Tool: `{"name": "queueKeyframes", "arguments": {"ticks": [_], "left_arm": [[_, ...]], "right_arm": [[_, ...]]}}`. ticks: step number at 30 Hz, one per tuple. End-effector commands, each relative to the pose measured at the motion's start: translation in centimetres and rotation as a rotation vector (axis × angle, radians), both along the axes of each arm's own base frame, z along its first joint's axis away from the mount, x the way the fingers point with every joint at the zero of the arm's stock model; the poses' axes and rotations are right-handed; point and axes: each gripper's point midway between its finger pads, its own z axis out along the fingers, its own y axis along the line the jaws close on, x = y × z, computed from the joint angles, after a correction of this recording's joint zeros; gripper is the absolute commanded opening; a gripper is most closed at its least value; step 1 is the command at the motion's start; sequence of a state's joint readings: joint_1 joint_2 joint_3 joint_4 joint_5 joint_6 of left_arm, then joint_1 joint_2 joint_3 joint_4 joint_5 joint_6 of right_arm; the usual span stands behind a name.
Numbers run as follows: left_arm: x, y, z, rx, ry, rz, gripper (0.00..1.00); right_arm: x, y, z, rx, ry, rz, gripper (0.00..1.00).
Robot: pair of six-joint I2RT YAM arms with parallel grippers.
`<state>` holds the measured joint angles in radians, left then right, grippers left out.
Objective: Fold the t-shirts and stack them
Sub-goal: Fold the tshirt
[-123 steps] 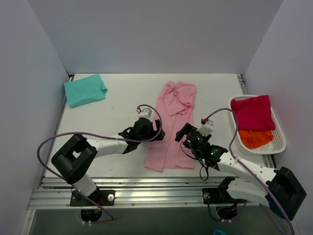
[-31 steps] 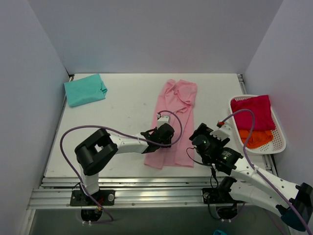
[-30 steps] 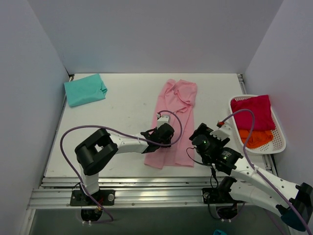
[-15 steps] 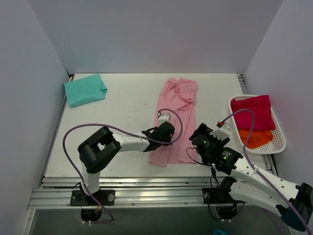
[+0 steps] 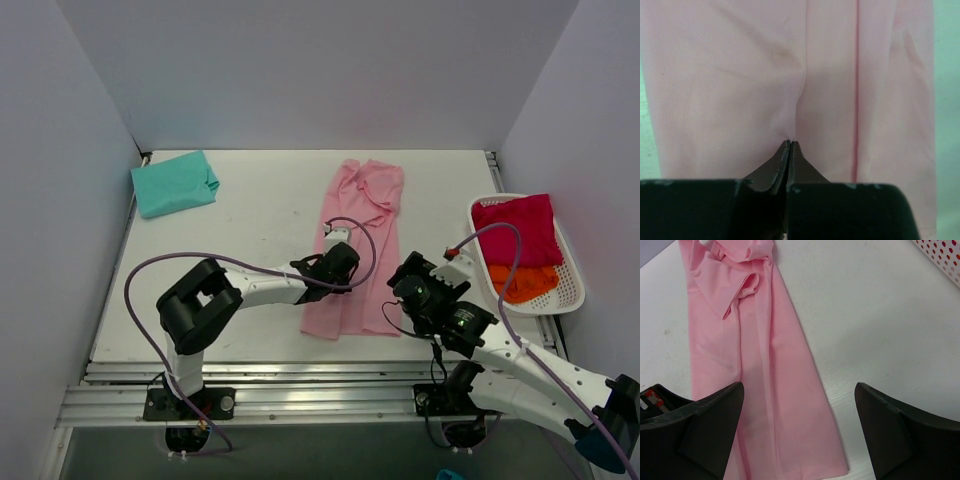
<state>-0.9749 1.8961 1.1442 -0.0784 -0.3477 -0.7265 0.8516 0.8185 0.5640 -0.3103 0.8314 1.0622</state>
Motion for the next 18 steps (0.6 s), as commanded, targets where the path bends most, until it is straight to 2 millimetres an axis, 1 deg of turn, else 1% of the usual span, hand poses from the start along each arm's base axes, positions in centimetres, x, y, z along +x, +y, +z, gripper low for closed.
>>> {"name": "queueKeyframes", "arguments": {"ticks": [1, 4, 5, 6, 7, 8, 9, 10, 11, 12, 13, 15, 16, 17, 18], "left_arm": [[1.3, -1.6, 4.3, -0.047, -0.055, -0.023, 0.02], [2.1, -3.0, 4.6, -0.065, -0.060, -0.028, 0.02], [2.2, -3.3, 4.1, -0.063, -0.053, -0.032, 0.02], [2.5, -4.1, 4.7, -0.082, -0.063, -0.035, 0.02], [2.7, -4.4, 4.7, -0.087, -0.065, -0.036, 0.02], [2.9, -4.7, 3.9, -0.078, -0.056, -0.038, 0.02], [3.2, -5.5, 4.4, -0.093, -0.060, -0.043, 0.02], [3.3, -5.9, 4.2, -0.094, -0.058, -0.047, 0.02], [3.4, -6.1, 2.8, -0.076, -0.043, -0.049, 0.02], [3.3, -6.4, 2.3, -0.075, -0.028, -0.060, 0.02], [3.5, -6.8, 2.3, -0.082, -0.024, -0.064, 0.02], [3.2, -7.1, 0.5, -0.066, 0.006, -0.072, 0.03], [3.1, -7.3, 0.1, -0.072, 0.016, -0.079, 0.06], [2.9, -7.1, -0.6, -0.065, 0.027, -0.079, 0.14], [2.9, -7.0, -1.0, -0.065, 0.031, -0.074, 0.38]], "right_arm": [[0.0, -1.1, 0.5, -0.025, -0.030, -0.034, 0.89], [0.0, -1.0, 0.7, -0.018, -0.035, -0.029, 0.89], [-0.1, -1.1, 0.6, -0.019, -0.034, -0.027, 0.89], [-0.1, -1.1, 0.7, -0.016, -0.036, -0.027, 0.89], [-0.1, -1.1, 0.6, -0.016, -0.034, -0.025, 0.89], [-0.1, -1.1, 0.6, -0.013, -0.035, -0.025, 0.89], [-0.1, -1.0, 0.5, -0.014, -0.032, -0.021, 0.89], [-0.1, -1.0, 0.5, -0.013, -0.033, -0.021, 0.89], [-0.1, -1.0, 0.4, -0.017, -0.029, -0.021, 0.89], [-0.1, -1.0, 0.4, -0.018, -0.030, -0.020, 0.89], [-0.1, -0.9, 0.4, -0.017, -0.029, -0.021, 0.89], [-0.1, -1.0, 0.3, -0.020, -0.026, -0.021, 0.89], [-0.1, -0.9, 0.3, -0.018, -0.027, -0.021, 0.89], [-0.1, -1.0, 0.3, -0.021, -0.026, -0.020, 0.89], [-0.1, -1.0, 0.2, -0.019, -0.025, -0.021, 0.89]]}}
